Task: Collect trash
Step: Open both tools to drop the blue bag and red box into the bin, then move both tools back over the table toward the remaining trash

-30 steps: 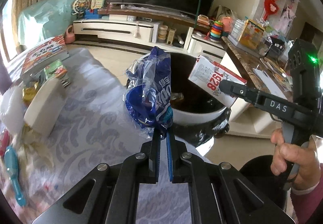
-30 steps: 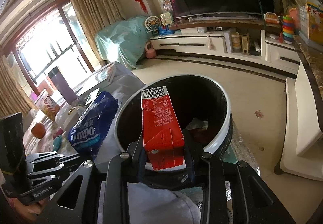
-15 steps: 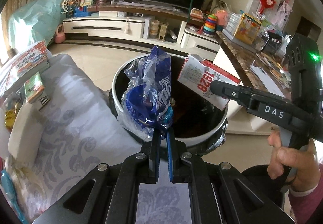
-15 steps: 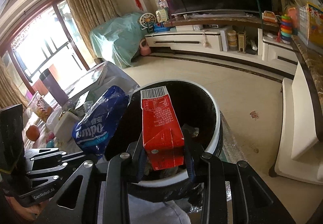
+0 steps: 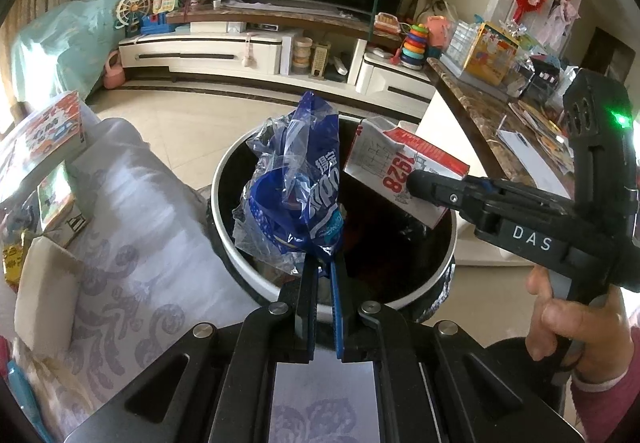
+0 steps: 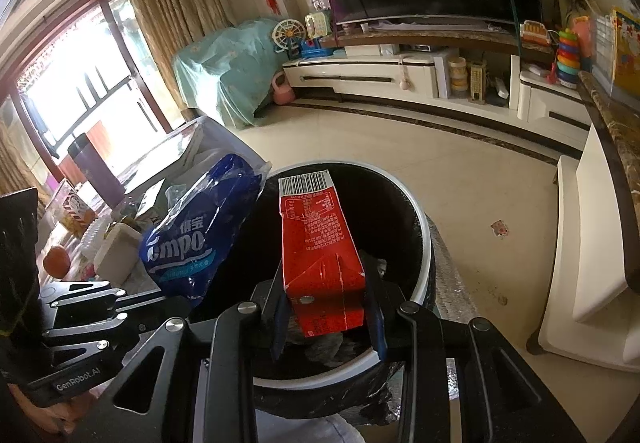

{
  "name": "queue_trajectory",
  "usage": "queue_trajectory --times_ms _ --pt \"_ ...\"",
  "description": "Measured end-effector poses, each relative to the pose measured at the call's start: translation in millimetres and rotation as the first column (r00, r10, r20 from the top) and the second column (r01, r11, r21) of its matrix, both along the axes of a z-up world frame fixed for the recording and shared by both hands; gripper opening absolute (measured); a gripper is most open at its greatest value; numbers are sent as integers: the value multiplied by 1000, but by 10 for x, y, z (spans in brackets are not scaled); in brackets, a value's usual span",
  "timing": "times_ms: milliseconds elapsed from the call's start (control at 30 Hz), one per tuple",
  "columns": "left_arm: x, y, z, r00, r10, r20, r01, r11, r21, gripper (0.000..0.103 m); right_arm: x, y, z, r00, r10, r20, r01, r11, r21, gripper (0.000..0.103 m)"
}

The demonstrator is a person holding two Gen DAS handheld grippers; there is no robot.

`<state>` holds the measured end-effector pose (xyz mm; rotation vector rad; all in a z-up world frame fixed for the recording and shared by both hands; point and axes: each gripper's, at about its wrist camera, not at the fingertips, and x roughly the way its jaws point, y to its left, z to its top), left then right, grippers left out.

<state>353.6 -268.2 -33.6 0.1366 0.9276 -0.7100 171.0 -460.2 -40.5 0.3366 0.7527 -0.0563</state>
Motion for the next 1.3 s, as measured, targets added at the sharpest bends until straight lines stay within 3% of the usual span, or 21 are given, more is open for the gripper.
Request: queue_trajectory --times_ms 233,300,367,433,467,533,633,833,1100,1300 --pt "67 -33 -19 1000 6 -24 -6 1000 9 6 54 -23 -5 1000 -4 -8 4 1000 1 32" --pt "81 -30 -4 999 19 -29 -19 1000 3 17 52 -27 3 1000 -10 -6 10 1000 5 34" --pt "68 -23 37 1000 -2 -18 1 1000 -4 42 49 -55 16 1000 -17 2 17 1000 17 35" --pt "12 -16 71 1000 9 11 -9 1000 -4 49 36 -66 28 1000 -30 5 30 999 12 43" --pt "-23 1 83 1000 16 24 -16 1000 -2 50 20 -57 30 999 -33 8 33 999 13 53" --pt "-119 50 77 999 25 37 -25 1000 -10 51 -6 -61 41 999 -39 17 38 999 23 61" --pt "-283 213 37 997 57 43 -56 998 -34 57 -68 -35 55 998 -48 30 47 998 36 67" --pt "-645 608 -94 992 119 35 -117 991 -60 59 -183 134 94 997 -46 62 43 998 50 82" --pt "-1035 1192 -144 969 245 20 -243 967 -70 59 -294 574 132 994 16 110 -25 996 81 88" --pt "-1349 1649 -107 935 353 16 -349 931 -108 59 -313 907 90 990 72 122 -85 991 106 92"
